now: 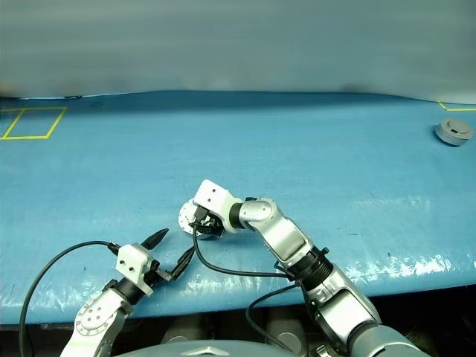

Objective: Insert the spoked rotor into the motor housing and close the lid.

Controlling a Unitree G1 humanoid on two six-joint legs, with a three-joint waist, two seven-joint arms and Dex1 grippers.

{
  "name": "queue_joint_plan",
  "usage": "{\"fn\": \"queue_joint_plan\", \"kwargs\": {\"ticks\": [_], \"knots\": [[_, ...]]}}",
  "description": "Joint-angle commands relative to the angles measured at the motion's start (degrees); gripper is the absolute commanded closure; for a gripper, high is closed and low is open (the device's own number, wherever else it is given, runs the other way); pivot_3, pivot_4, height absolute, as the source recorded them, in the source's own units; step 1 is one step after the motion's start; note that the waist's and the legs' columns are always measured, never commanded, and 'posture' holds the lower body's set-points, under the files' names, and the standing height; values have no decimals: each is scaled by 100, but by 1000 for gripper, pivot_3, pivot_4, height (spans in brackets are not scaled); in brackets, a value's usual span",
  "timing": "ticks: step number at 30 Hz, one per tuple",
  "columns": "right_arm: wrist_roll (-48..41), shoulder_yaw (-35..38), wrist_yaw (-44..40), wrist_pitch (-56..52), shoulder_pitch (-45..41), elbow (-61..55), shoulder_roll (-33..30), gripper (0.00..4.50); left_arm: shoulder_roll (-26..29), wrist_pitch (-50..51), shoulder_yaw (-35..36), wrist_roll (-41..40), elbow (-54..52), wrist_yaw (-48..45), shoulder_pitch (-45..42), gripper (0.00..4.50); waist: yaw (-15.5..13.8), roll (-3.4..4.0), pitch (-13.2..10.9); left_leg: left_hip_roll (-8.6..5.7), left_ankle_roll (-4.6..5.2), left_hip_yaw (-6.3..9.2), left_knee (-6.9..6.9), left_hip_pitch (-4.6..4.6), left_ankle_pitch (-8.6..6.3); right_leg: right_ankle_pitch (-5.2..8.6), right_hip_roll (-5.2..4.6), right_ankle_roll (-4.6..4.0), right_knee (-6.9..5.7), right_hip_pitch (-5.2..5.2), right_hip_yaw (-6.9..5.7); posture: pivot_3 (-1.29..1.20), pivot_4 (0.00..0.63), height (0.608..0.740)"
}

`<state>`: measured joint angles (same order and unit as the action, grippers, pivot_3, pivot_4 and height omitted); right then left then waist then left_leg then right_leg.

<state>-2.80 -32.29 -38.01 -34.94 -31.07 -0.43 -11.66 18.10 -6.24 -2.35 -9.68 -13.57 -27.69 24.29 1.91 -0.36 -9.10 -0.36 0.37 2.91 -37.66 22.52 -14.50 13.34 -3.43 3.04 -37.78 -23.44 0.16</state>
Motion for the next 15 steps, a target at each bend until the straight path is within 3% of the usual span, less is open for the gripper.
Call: {"fn": "queue_joint_plan", "kwargs": {"ticks": [1, 15], "knots": [[205, -16, -90, -36, -67, 416, -140, 1475, 22, -9, 7, -37, -234, -24, -5, 0, -1, 0, 0, 0, 1, 0, -1, -1, 1, 4, 0, -5, 0, 0, 0, 0, 150, 740], [261, -137, -343, -439, -303, 794, -71, 1475, 30, -2, 56, -67, -238, -17, 3, 0, 1, 8, 5, 30, 16, -4, -5, -26, 12, 5, -1, -9, -2, 4, 2, 0, 150, 740]]}}
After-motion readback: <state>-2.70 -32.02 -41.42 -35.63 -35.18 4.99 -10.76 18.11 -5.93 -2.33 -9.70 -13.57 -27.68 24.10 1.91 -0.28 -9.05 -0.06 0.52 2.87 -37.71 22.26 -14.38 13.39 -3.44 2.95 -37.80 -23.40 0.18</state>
